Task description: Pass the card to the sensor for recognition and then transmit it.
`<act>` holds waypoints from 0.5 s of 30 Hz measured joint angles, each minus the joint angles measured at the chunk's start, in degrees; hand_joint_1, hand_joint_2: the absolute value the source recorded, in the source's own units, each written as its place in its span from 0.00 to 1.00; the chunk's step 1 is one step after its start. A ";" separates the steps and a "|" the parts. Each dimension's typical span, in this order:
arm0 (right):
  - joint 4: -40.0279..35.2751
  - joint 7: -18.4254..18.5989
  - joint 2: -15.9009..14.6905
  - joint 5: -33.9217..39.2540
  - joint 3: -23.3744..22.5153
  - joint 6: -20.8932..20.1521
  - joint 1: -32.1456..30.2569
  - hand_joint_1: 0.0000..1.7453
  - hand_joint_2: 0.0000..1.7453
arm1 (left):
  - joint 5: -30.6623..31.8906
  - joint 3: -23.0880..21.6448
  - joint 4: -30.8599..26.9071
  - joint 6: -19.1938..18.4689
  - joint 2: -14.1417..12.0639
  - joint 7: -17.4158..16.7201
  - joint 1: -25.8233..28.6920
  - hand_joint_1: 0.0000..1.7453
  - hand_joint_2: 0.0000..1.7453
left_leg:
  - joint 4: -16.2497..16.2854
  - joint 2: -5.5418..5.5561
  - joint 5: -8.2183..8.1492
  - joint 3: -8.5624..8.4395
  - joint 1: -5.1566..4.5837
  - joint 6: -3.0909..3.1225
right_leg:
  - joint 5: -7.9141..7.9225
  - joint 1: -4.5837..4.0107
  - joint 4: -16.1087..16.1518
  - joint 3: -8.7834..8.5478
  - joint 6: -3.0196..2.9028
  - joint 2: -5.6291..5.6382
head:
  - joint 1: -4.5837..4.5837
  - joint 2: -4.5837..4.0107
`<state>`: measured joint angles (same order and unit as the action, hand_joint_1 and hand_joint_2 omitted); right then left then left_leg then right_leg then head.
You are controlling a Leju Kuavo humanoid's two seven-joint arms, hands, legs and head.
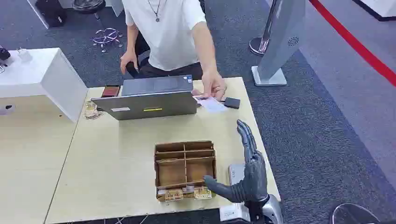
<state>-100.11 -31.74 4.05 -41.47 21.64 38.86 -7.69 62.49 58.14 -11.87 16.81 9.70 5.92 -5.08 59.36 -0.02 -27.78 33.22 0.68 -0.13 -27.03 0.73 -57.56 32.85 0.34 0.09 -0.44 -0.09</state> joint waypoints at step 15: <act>-1.90 4.82 2.56 -37.94 -11.78 0.73 3.44 0.00 1.00 | 1.84 -0.15 0.00 -0.70 0.02 -0.63 0.03 0.00 0.00 | 0.01 0.01 0.00 0.01 0.00 0.00 | 0.01 0.00 0.00 -0.01 0.01 -0.01 | 0.00 0.00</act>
<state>-102.01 -26.92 6.60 -79.41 9.86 39.58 -4.25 64.33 57.99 -11.87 16.11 9.73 5.29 -5.06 59.37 -0.01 -27.78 33.23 0.68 -0.13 -27.02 0.73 -57.56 32.84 0.35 0.08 -0.44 -0.09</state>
